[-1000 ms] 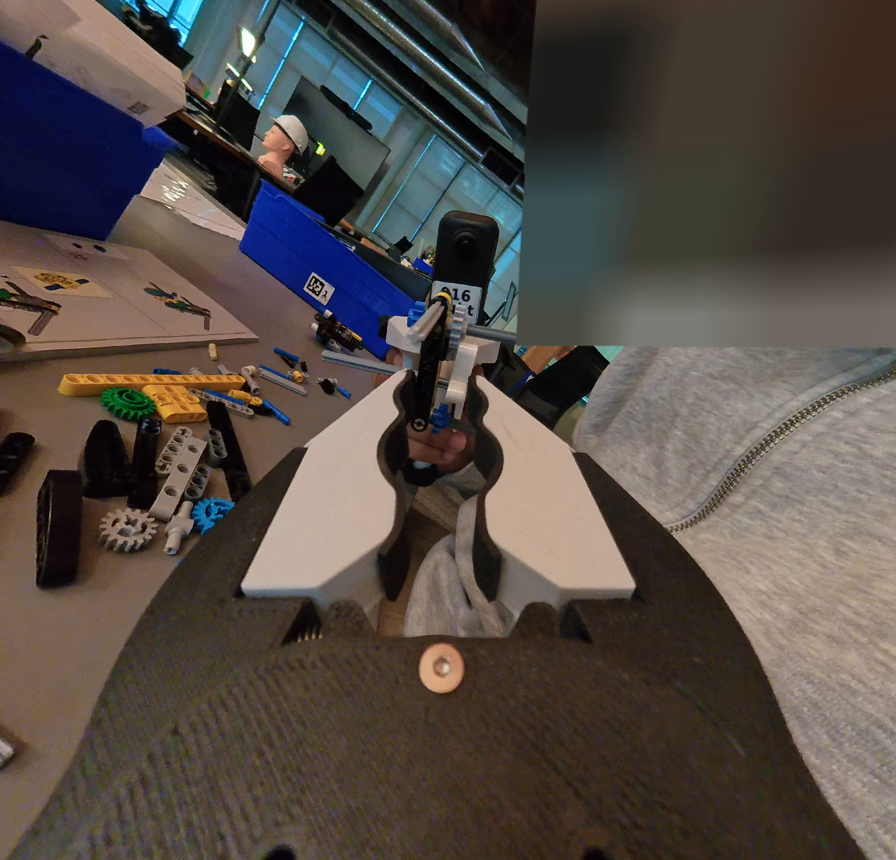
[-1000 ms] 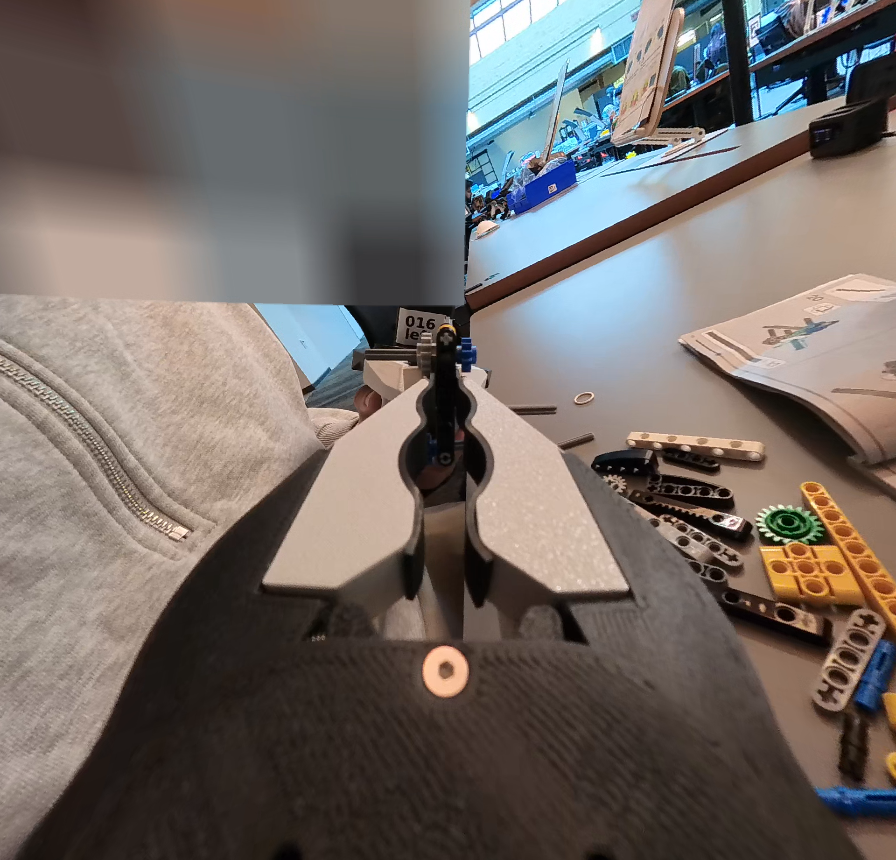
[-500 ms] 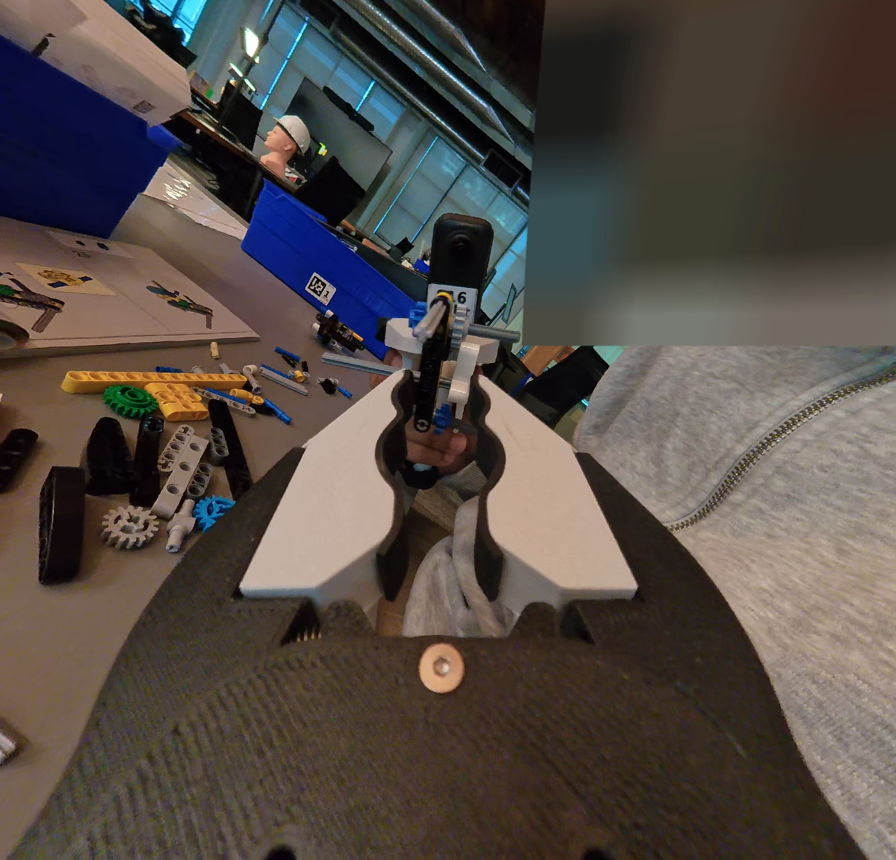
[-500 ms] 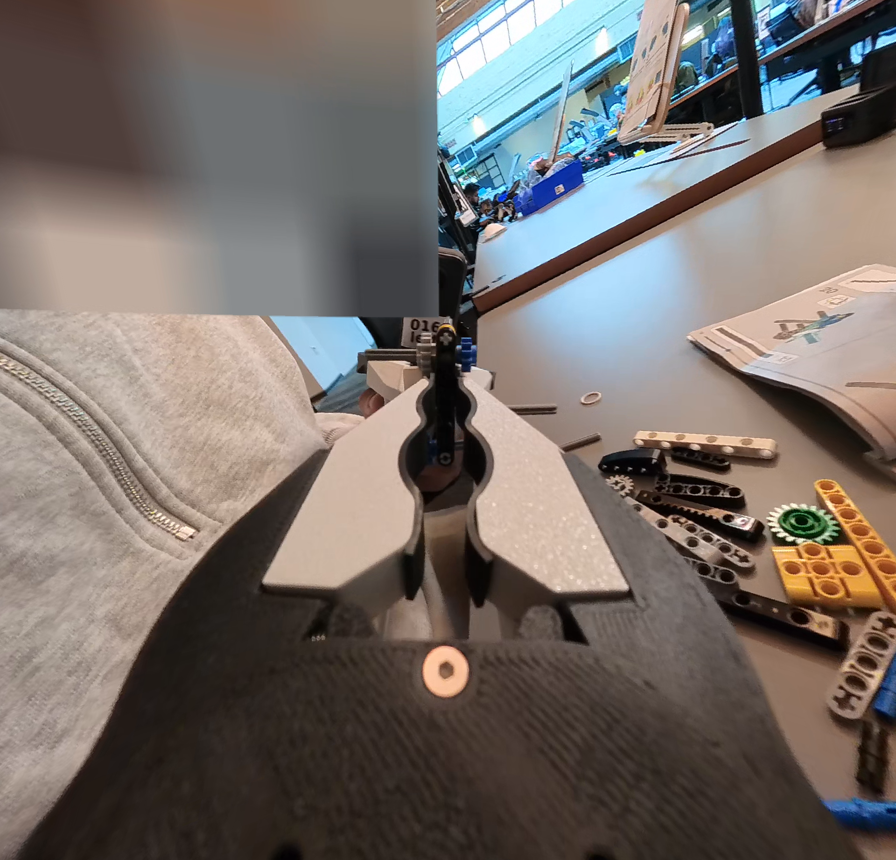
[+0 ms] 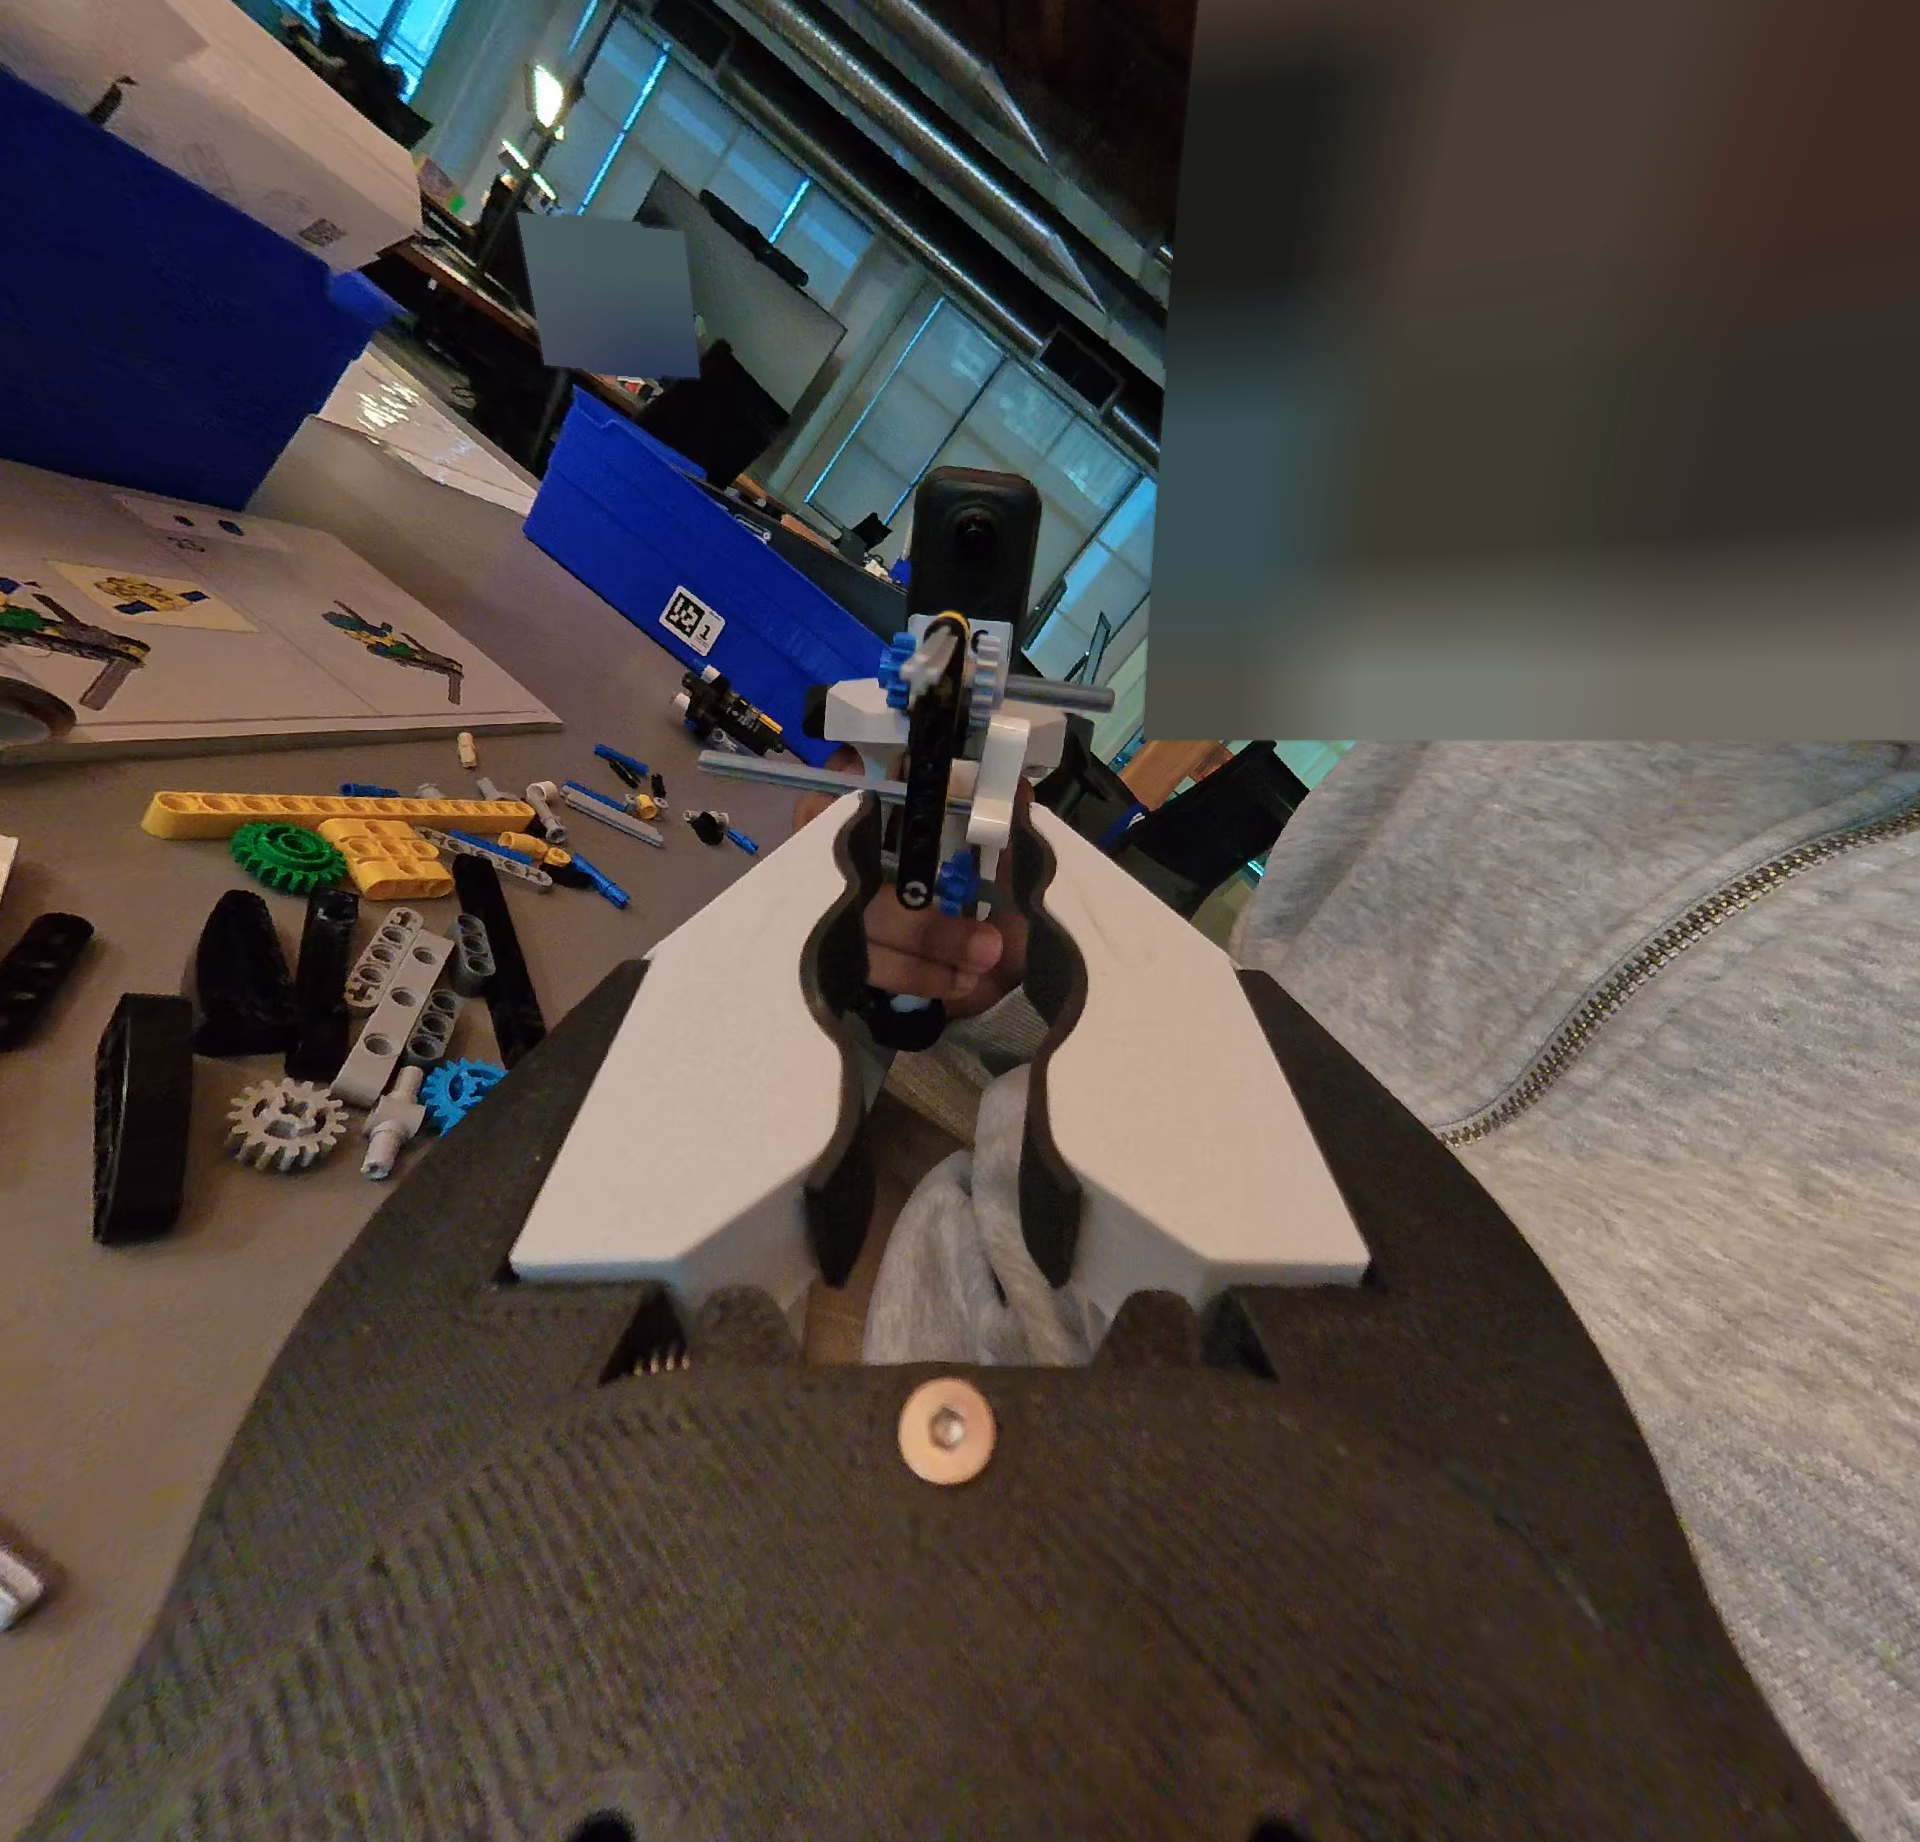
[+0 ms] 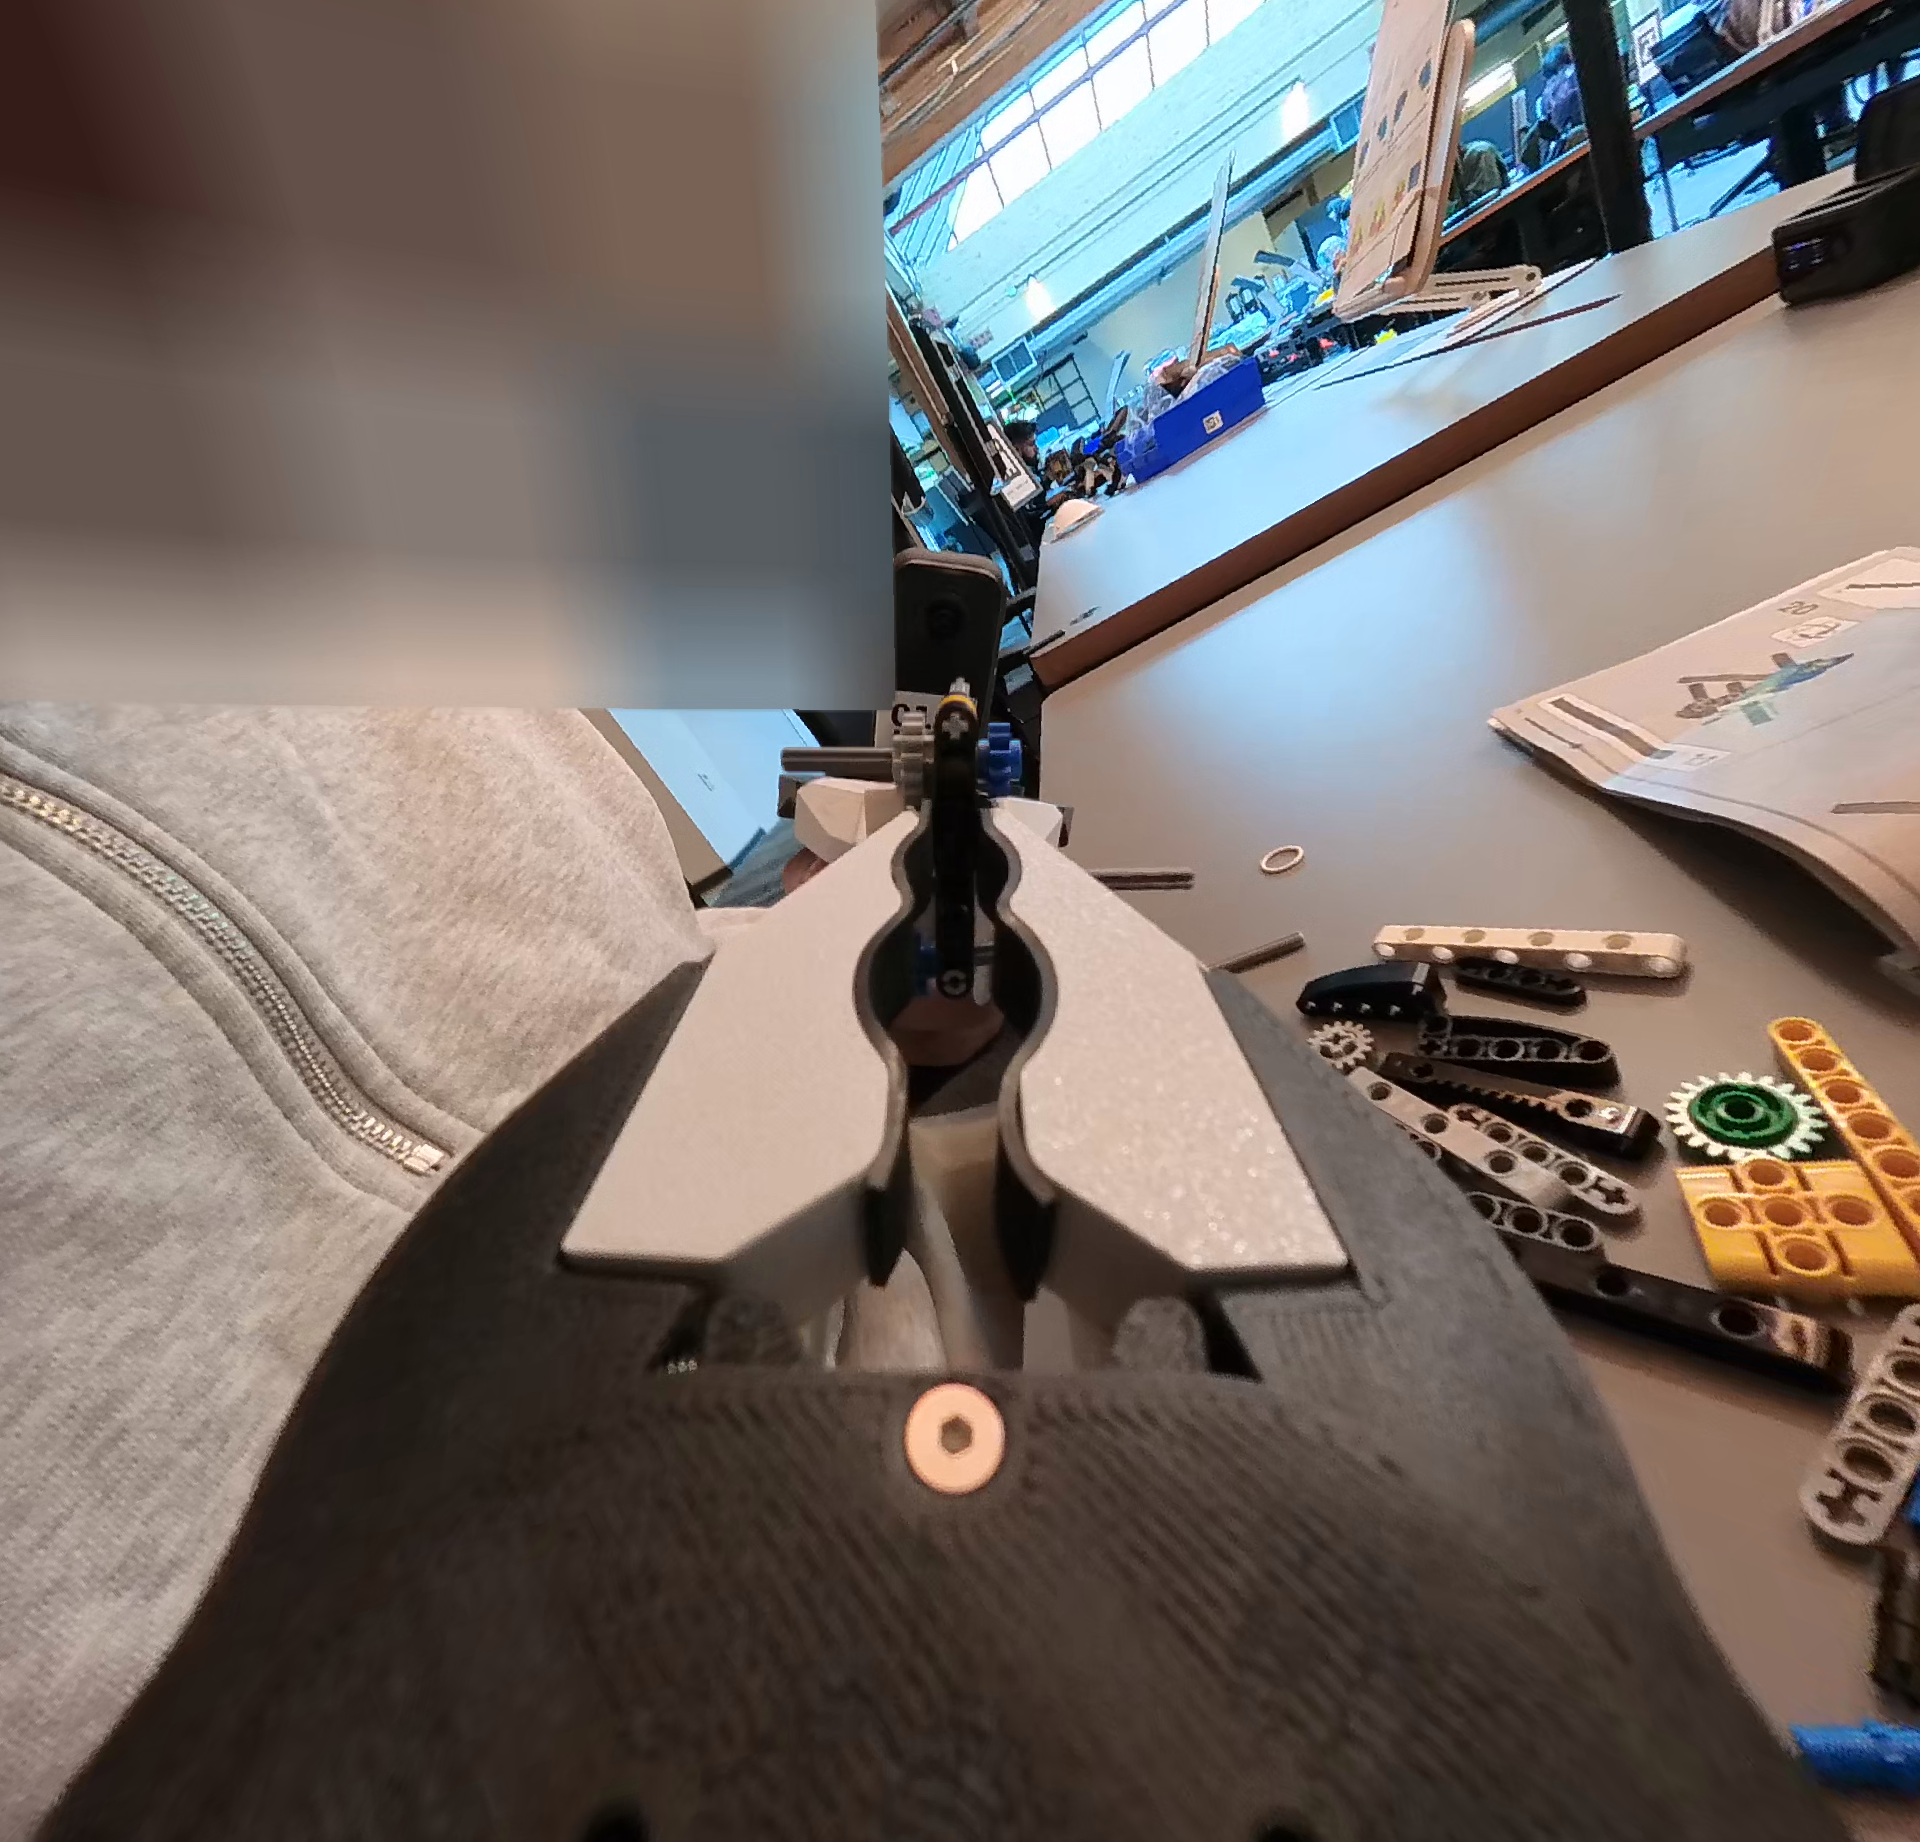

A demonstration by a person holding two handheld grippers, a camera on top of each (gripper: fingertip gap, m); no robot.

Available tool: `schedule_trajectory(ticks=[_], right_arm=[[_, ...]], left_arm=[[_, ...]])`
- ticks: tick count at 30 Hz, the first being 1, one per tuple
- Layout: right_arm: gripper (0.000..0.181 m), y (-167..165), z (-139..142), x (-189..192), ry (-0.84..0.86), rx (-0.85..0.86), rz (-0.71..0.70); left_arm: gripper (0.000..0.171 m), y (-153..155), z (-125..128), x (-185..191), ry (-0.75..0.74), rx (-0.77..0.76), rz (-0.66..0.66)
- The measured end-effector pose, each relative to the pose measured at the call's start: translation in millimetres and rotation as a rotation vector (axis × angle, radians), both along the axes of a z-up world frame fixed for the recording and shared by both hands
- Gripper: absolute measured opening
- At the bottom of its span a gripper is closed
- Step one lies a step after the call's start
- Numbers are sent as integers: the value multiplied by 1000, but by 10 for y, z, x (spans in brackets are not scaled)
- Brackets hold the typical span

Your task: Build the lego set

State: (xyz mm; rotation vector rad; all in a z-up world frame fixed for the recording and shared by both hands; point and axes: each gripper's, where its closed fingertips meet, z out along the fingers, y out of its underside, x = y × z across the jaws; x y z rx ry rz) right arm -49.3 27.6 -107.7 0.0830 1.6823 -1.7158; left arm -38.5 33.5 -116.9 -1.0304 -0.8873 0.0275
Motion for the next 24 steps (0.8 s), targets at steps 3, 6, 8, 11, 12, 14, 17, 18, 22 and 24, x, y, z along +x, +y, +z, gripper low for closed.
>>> schedule_trajectory(ticks=[3,6,8,11,12,14,17,18,22,24], right_arm=[[5,7,12,-15,-26,-5,4],[6,11,23,-32,-51,-12,4],[5,13,25,-43,-59,-12,2],[6,9,19,-56,-72,-6,-1],[6,3,9,-60,-78,1,-1],[5,-7,-15,-54,-91,14,5],[6,-21,-38,-43,-112,28,15],[6,-24,-44,-45,-118,32,16],[5,-24,-42,-70,-155,32,15],[6,-18,-31,-92,-174,25,11]], left_arm=[[23,0,-1,0,-2,2,-1],[24,-2,-4,-1,-2,0,2],[24,-6,-6,-2,-3,-1,4],[23,5,-9,5,-5,-1,-4],[23,16,-14,8,-7,-3,-9],[24,31,-23,11,-10,-9,-14],[24,31,-29,9,-16,-7,-15],[24,28,-32,8,-18,-5,-16],[25,30,-43,5,-31,3,-23],[24,31,-50,2,-35,1,-22]])
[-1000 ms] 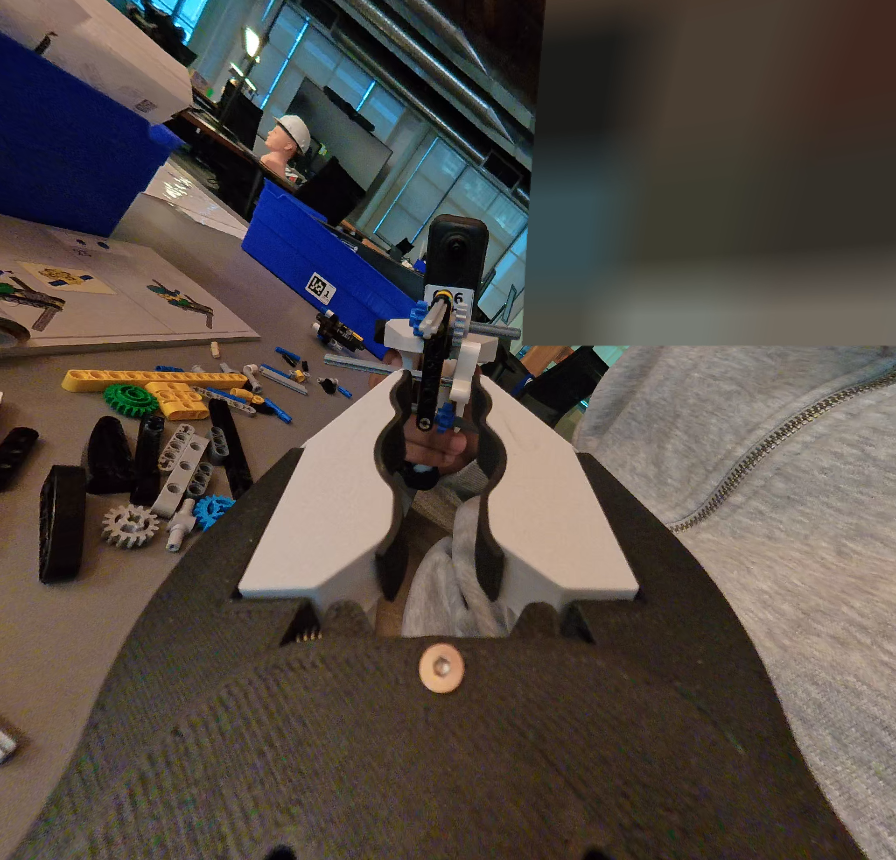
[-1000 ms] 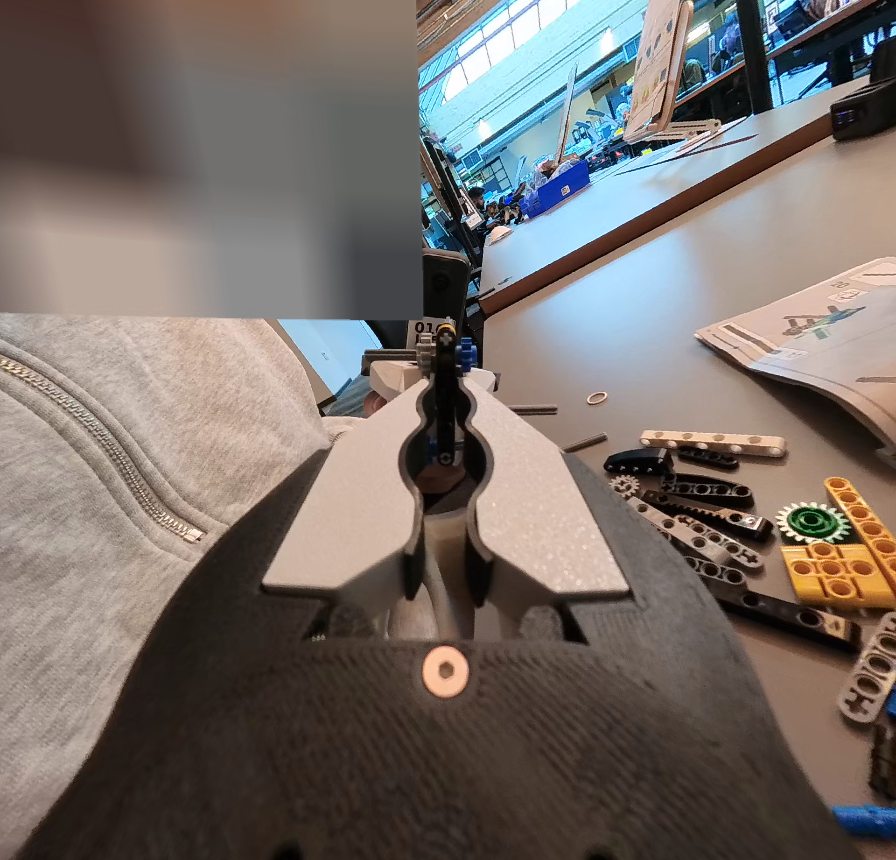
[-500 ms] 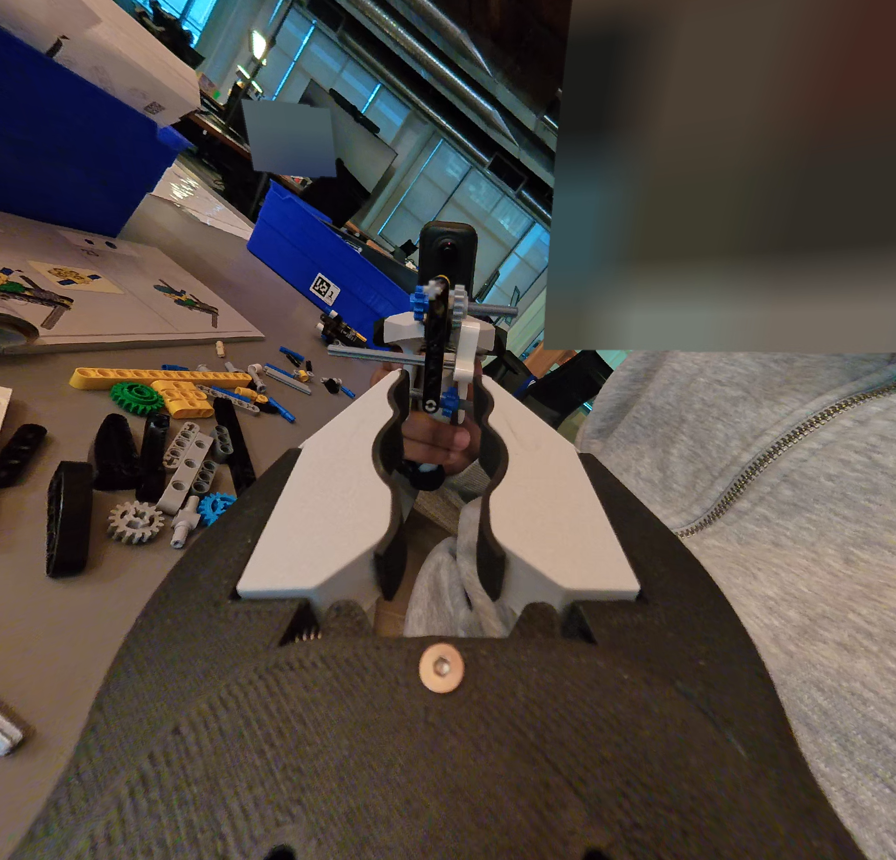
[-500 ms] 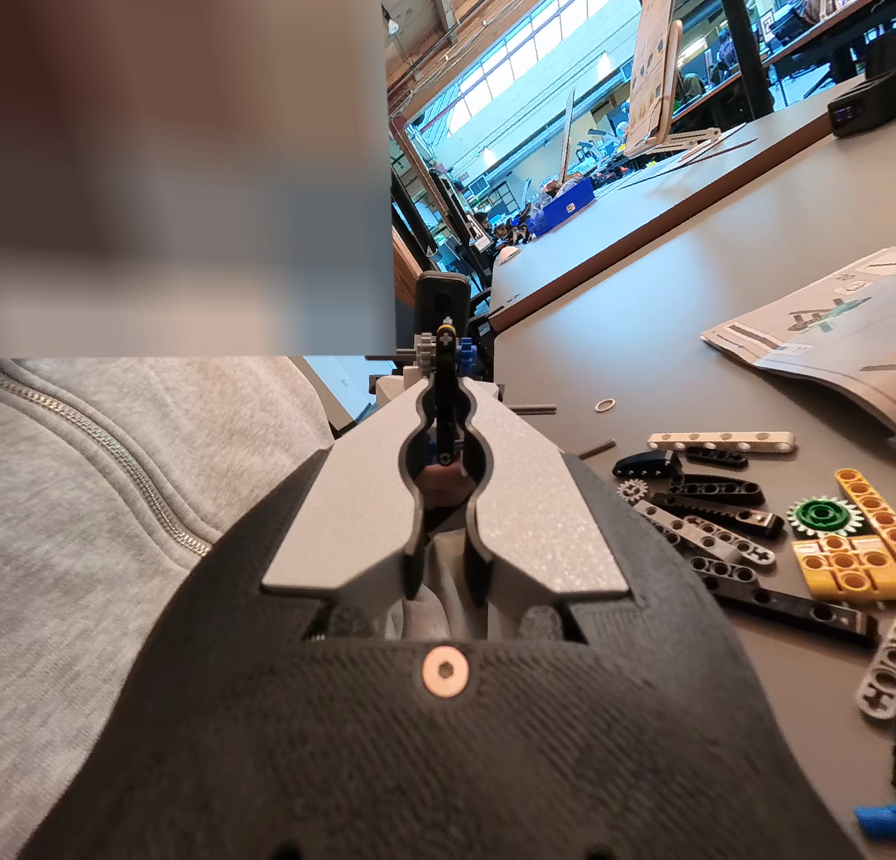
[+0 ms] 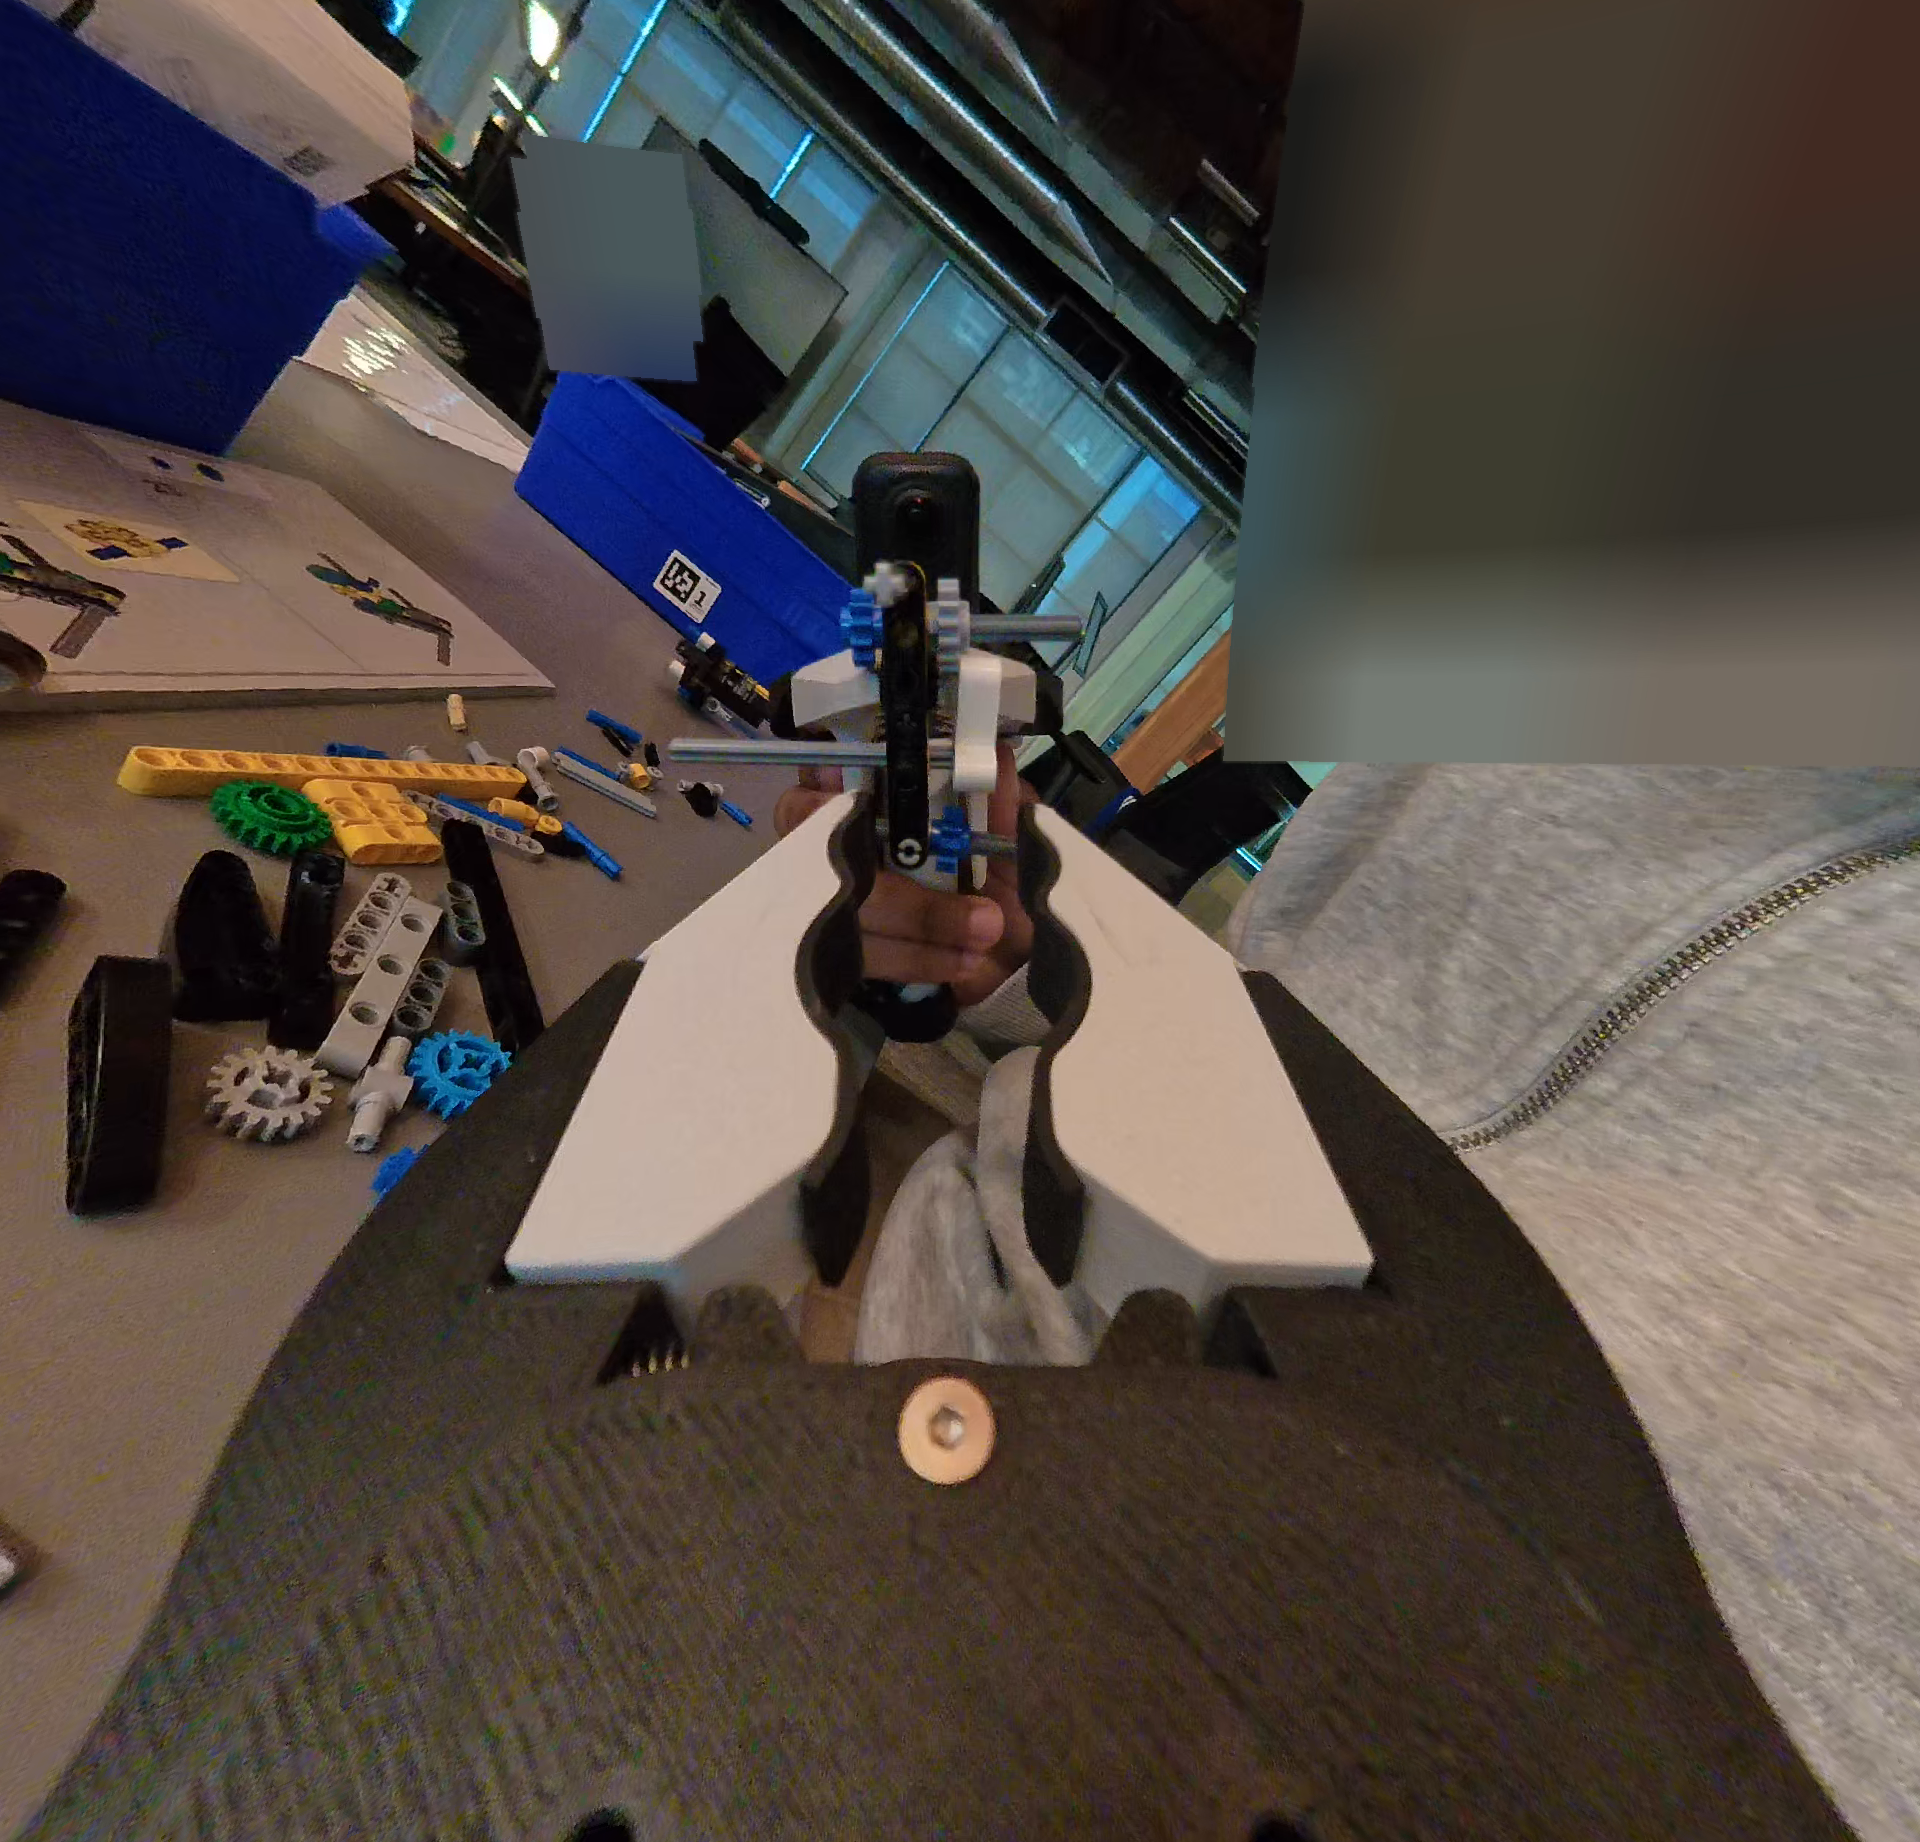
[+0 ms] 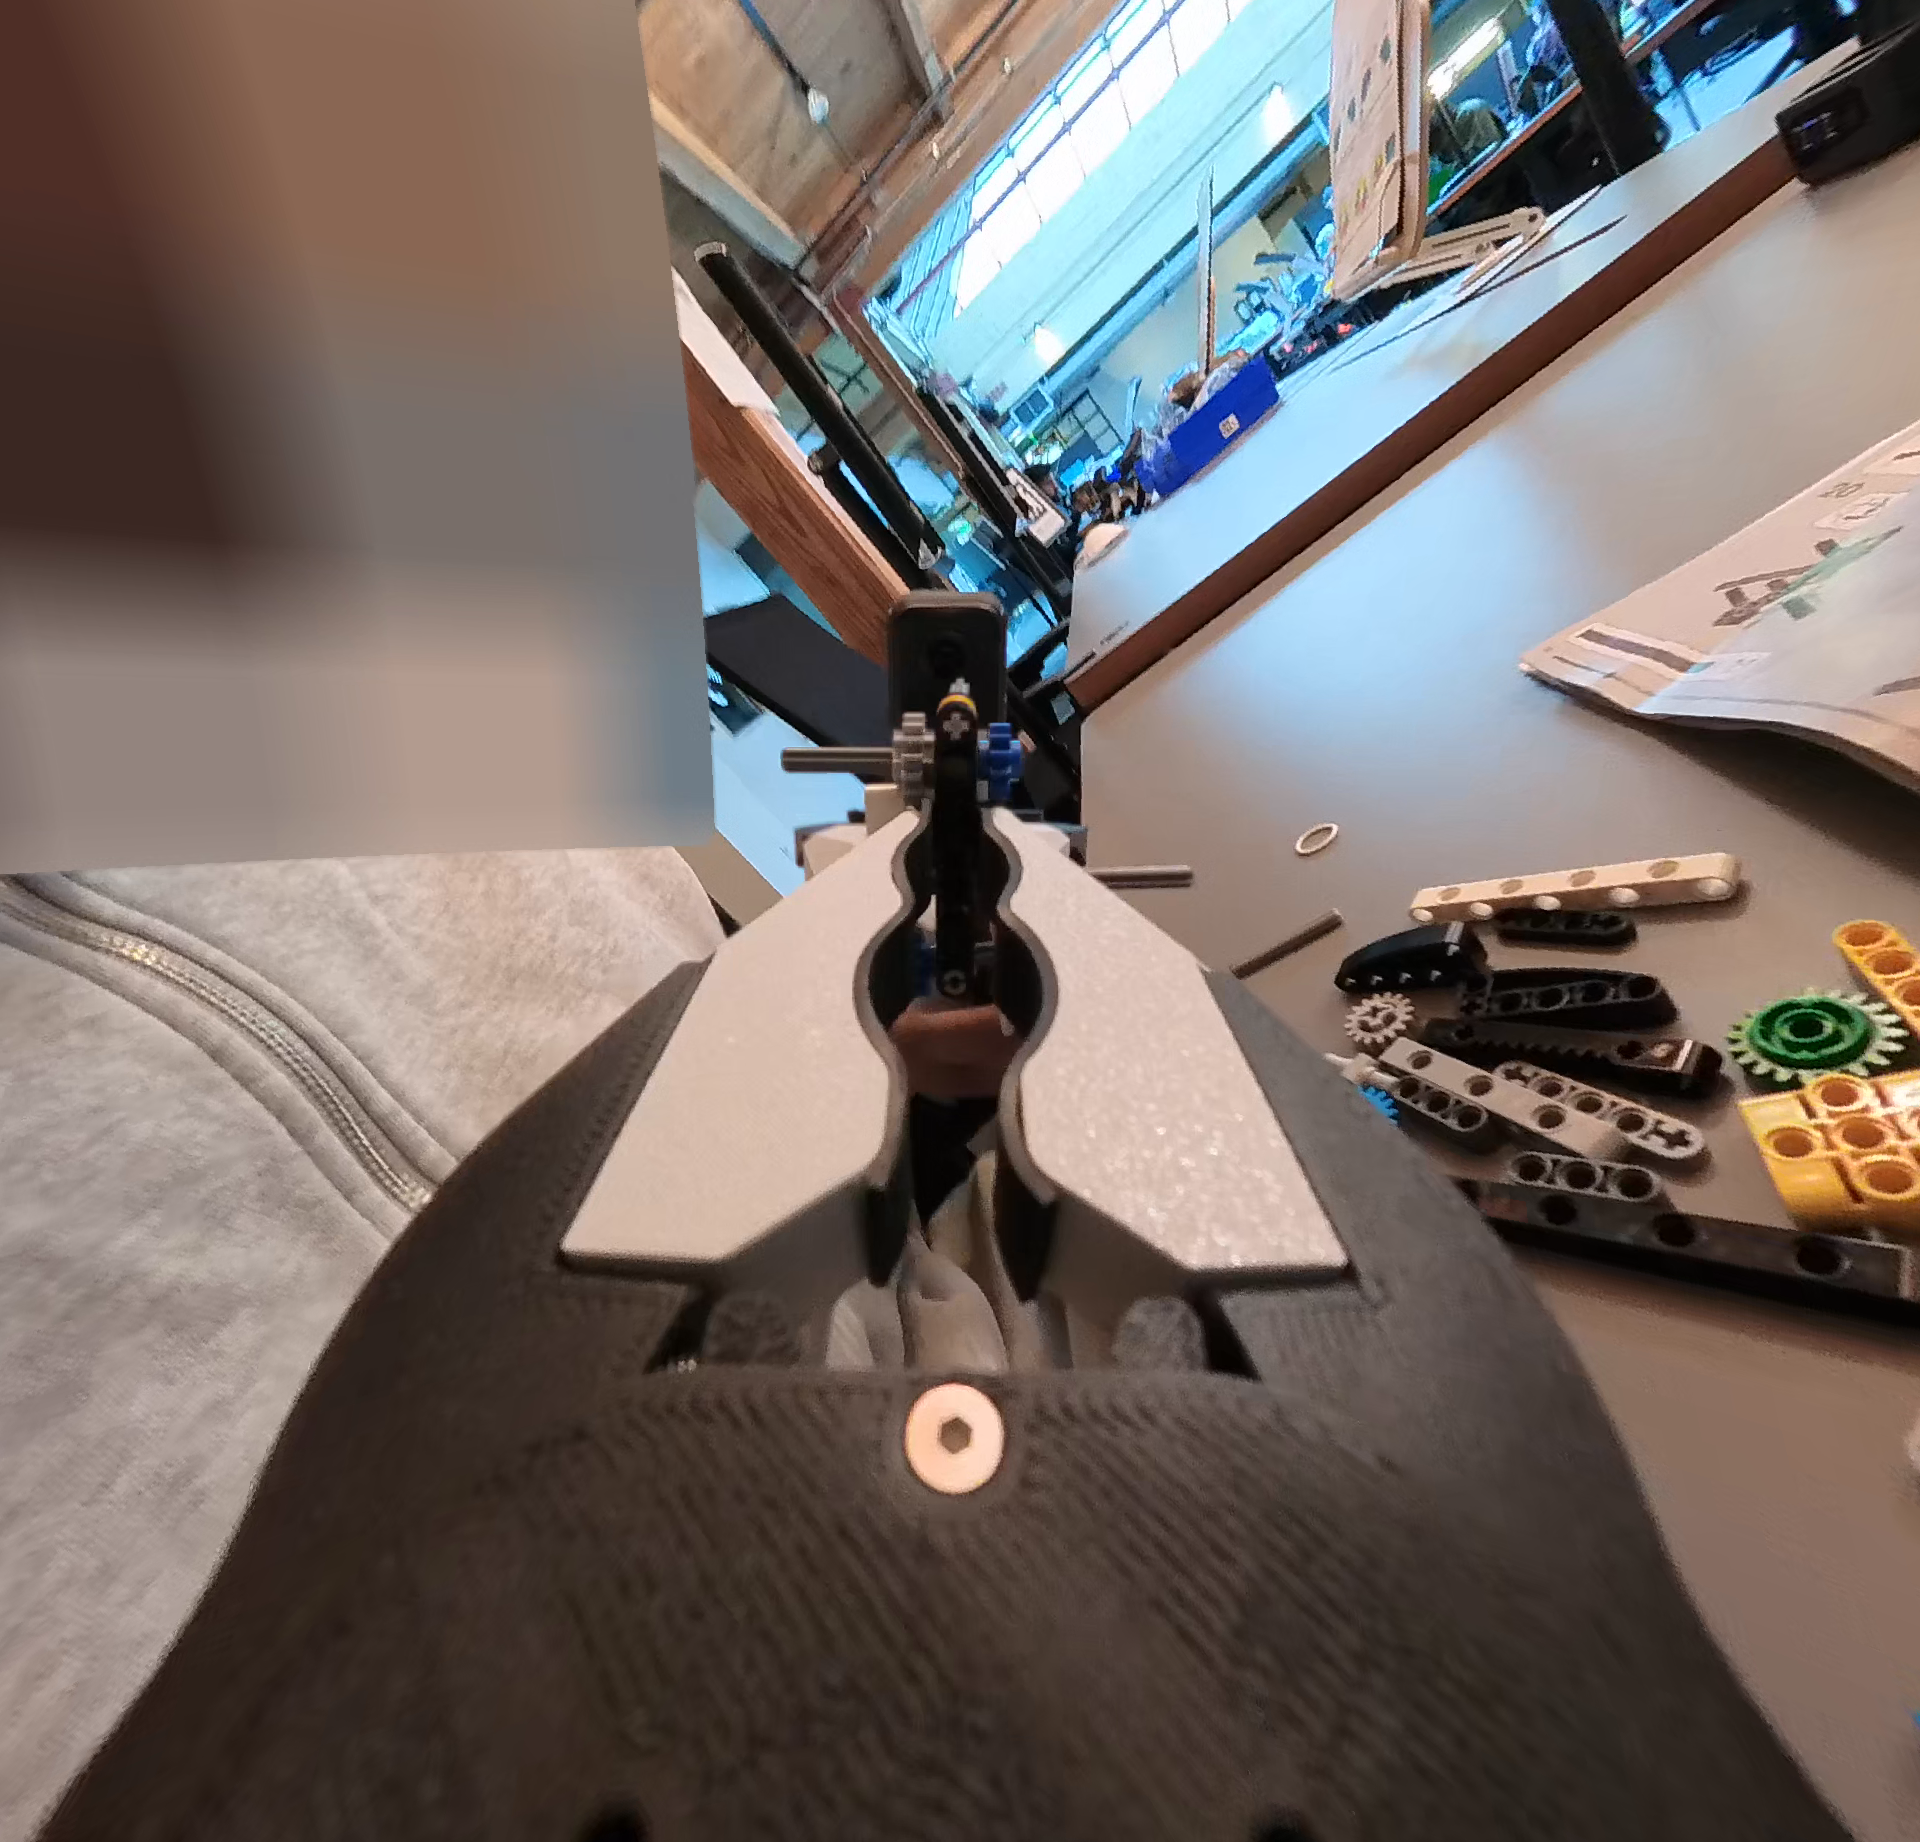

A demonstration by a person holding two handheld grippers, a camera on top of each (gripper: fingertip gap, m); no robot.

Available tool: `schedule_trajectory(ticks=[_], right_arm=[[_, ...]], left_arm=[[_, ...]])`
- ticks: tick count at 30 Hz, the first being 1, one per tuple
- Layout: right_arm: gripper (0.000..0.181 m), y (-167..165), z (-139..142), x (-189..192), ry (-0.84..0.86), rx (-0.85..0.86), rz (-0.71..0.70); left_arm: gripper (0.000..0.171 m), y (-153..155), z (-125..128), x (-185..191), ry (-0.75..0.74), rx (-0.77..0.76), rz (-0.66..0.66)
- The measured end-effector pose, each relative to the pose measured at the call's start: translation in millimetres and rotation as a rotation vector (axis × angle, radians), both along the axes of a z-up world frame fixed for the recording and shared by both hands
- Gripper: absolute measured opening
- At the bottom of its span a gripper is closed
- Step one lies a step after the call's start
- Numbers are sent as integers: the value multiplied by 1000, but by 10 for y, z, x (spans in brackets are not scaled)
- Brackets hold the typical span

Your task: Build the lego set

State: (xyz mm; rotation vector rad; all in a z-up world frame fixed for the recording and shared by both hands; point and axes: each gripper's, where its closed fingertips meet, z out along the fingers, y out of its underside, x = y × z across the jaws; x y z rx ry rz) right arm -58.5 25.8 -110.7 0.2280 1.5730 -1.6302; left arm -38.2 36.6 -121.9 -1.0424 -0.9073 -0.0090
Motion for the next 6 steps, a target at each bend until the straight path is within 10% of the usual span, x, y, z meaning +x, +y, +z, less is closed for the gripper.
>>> schedule_trajectory(ticks=[6], right_arm=[[5,3,-19,-61,-21,7,-25]], left_arm=[[22,-2,-27,-12,-11,-14,8]])
